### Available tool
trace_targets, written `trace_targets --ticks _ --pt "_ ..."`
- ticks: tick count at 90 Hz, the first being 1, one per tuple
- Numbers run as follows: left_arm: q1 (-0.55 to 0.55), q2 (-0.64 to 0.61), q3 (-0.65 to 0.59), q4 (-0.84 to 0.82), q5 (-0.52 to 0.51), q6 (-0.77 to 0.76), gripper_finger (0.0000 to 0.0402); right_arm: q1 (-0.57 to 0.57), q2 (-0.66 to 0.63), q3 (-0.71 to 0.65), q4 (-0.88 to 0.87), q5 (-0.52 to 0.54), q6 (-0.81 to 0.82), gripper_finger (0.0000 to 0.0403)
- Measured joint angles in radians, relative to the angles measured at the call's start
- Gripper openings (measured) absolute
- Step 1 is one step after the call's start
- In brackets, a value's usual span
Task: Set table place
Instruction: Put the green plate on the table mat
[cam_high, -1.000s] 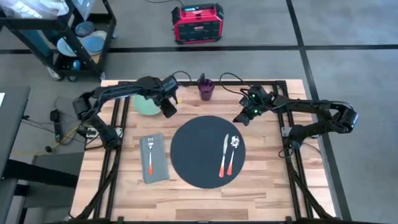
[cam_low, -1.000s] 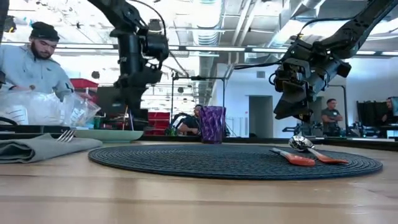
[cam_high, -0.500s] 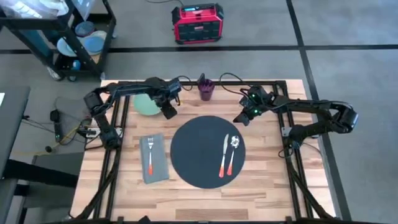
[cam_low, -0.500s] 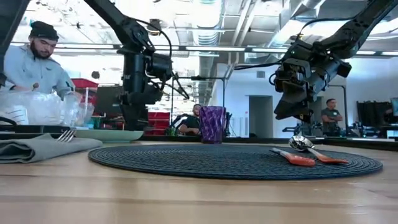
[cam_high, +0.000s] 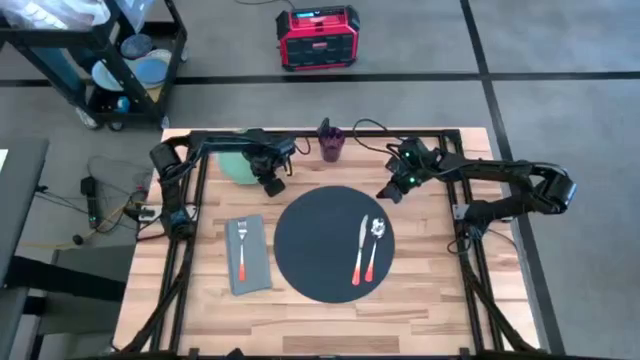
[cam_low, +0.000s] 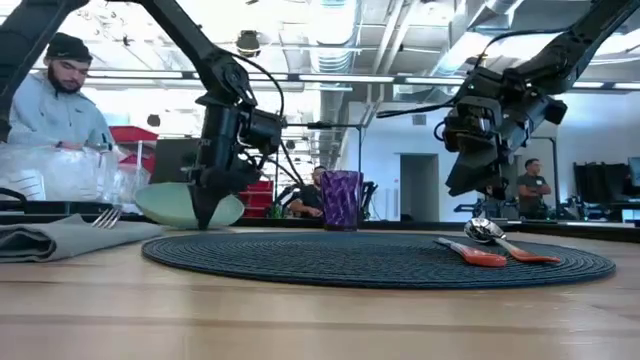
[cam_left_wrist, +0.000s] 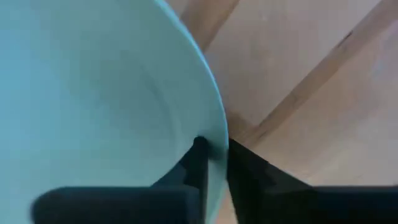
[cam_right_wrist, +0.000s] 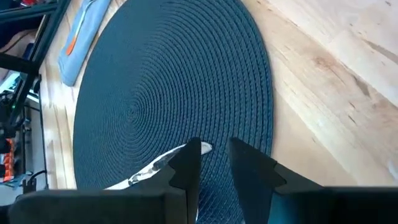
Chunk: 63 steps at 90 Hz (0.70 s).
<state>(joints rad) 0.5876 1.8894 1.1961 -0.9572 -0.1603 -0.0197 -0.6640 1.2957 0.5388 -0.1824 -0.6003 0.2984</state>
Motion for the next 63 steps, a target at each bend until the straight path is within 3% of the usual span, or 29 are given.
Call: trace_targets --ticks 32,63 --pt "-0.088 -0.083 0.160 -0.148 -0.028 -0.019 0.0000 -0.002 0.000 0.000 -0.001 0.031 0.008 0.0070" --pt "-0.374 -0.129 0.366 -0.238 -0.032 -0.170 0.0000 -0.123 0.000 0.000 -0.106 0.027 -0.077 0.0070"
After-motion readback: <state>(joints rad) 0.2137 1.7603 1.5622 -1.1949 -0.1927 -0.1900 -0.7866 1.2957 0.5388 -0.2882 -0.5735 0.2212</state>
